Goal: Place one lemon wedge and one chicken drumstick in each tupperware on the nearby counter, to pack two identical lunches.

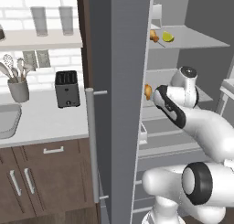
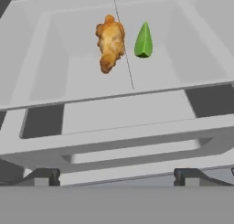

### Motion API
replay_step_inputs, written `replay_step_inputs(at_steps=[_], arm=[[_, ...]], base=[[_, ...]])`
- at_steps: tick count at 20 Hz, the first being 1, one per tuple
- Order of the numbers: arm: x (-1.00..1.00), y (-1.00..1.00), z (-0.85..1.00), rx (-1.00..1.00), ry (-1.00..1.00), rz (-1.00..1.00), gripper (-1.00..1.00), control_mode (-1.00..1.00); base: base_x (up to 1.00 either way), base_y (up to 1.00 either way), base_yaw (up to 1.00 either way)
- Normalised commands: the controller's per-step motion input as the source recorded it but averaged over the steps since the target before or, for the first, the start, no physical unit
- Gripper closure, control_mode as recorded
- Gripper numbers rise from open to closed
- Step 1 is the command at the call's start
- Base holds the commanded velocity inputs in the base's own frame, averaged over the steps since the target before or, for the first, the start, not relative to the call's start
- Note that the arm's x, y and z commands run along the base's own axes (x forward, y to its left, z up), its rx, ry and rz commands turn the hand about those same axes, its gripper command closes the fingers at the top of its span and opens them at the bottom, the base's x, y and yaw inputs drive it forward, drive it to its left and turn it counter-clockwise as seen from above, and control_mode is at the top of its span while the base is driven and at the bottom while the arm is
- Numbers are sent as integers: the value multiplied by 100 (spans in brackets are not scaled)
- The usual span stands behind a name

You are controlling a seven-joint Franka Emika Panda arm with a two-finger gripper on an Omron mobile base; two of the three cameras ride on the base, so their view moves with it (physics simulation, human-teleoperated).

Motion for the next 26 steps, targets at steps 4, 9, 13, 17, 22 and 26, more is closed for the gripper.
replay_step_inputs(at_steps=[4, 9, 13, 17, 22, 26], arm=[[74, 0, -13, 1, 0, 0, -100, -100], [68, 0, -26, 0, 0, 0, -100, -100], [76, 0, -34, 0, 0, 0, -100, -100], [78, 0, -27, 2, 1, 0, -100, -100], [78, 0, -26, 2, 1, 0, -100, -100], [68, 0, -28, 1, 0, 0, -100, -100]], base=[[0, 0, 0], [0, 0, 0], [0, 0, 0], [0, 0, 0], [0, 0, 0], [0, 0, 0]])
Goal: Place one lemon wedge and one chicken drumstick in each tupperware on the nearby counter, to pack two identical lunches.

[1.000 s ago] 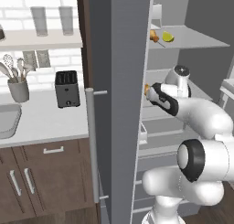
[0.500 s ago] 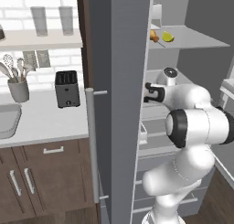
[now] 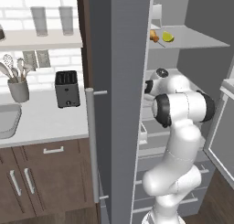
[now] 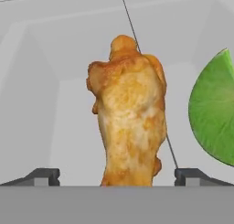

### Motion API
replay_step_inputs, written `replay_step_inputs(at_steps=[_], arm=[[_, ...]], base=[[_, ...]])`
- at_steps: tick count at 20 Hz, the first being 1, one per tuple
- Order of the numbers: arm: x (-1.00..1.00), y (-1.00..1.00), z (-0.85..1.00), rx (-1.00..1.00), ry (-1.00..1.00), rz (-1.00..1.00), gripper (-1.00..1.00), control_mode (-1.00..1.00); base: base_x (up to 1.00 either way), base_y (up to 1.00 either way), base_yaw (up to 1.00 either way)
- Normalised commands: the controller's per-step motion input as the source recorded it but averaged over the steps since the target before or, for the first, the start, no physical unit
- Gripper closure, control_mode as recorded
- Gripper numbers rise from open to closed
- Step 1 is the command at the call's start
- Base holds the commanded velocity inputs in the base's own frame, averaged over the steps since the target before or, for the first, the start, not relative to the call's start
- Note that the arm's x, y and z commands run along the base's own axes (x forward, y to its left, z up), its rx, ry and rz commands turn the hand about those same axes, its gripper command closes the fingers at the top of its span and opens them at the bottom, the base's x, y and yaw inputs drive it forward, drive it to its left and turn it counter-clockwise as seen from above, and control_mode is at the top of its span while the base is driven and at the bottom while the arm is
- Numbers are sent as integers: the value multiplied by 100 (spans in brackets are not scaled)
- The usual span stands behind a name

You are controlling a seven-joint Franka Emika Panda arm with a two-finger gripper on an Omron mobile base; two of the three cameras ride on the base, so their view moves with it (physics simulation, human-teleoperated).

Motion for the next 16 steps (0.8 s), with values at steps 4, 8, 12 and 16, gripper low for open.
replay_step_inputs(at_steps=[4, 8, 12, 16], arm=[[58, -6, -28, 1, 0, 0, -100, -100], [53, -5, -30, 1, 2, 0, 100, -100], [-2, 0, -68, -1, 5, 0, 100, -100], [-98, 4, -79, -2, 1, -2, 100, -100]], base=[[0, 0, 0], [0, 0, 0], [0, 0, 0], [0, 0, 0]])
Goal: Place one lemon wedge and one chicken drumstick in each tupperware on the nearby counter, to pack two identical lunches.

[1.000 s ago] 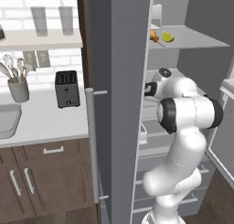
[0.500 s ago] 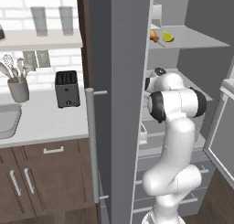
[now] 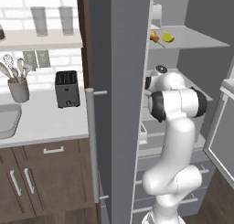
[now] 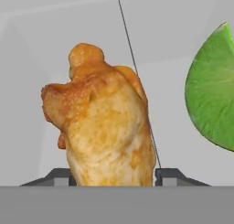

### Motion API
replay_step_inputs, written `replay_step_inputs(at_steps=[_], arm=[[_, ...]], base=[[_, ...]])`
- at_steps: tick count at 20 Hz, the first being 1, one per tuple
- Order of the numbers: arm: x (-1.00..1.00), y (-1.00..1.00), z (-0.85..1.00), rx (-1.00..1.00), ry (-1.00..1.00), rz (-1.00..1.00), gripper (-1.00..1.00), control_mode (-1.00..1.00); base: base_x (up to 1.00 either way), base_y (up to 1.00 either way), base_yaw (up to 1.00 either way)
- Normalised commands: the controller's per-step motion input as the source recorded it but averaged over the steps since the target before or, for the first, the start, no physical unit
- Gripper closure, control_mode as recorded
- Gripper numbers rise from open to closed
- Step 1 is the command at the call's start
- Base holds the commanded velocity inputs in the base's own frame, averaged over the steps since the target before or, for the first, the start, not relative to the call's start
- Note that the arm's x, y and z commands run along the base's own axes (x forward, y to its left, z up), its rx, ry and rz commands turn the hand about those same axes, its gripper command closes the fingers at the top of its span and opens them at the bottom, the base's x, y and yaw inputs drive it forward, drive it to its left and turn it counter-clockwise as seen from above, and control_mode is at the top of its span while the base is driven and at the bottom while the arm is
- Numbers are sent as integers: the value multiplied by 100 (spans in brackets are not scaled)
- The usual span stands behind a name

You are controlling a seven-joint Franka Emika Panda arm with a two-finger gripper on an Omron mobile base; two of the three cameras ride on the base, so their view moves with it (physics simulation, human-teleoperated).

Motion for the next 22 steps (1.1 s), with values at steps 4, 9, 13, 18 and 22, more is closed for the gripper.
replay_step_inputs(at_steps=[4, 9, 13, 18, 22], arm=[[-100, 4, -3, 0, -3, 0, 100, -100], [-100, 0, 48, 0, -5, 7, 100, -100], [-100, 0, 64, 0, -1, 10, 100, -100], [-100, 0, 38, 0, 5, 1, 100, -100], [-100, 0, 36, 0, 3, 0, 100, -100]], base=[[0, 0, 0], [0, 0, 0], [0, 0, 0], [0, 0, 0], [0, 0, 0]])
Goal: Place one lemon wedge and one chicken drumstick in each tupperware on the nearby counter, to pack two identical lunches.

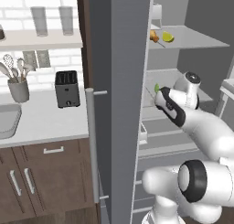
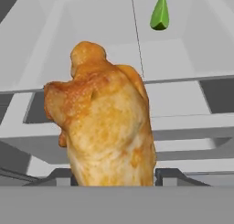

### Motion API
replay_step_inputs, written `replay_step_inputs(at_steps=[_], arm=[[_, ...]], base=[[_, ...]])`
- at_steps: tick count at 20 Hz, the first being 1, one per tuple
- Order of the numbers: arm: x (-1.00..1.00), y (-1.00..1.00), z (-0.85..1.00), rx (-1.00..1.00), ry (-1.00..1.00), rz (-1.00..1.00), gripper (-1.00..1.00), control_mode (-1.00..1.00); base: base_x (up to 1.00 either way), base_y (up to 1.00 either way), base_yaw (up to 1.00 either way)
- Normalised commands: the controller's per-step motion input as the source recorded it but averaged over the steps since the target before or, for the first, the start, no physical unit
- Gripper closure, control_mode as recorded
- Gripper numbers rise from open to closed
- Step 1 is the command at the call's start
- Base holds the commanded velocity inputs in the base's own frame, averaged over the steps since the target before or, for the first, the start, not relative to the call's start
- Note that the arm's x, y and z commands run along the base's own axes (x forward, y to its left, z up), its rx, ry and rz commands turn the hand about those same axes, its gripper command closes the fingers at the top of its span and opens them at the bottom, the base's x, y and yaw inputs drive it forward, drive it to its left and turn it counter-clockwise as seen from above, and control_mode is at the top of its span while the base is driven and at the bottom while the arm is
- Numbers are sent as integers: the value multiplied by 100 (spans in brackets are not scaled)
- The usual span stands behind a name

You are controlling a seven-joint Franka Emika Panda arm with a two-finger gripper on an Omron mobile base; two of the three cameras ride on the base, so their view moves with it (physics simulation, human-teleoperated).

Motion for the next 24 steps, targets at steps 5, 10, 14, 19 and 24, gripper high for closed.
replay_step_inputs(at_steps=[5, 10, 14, 19, 24], arm=[[-100, 0, 32, -1, 5, 3, 100, -100], [-93, 0, 26, -2, 9, 4, 100, -100], [-63, 3, 17, -3, 13, 2, 100, -100], [-73, 0, 13, -1, 9, 1, 100, -100], [-71, 0, 44, -2, 0, 6, 100, -100]], base=[[0, 0, 0], [0, 0, 0], [0, 0, 0], [0, 0, 0], [0, 0, 0]])
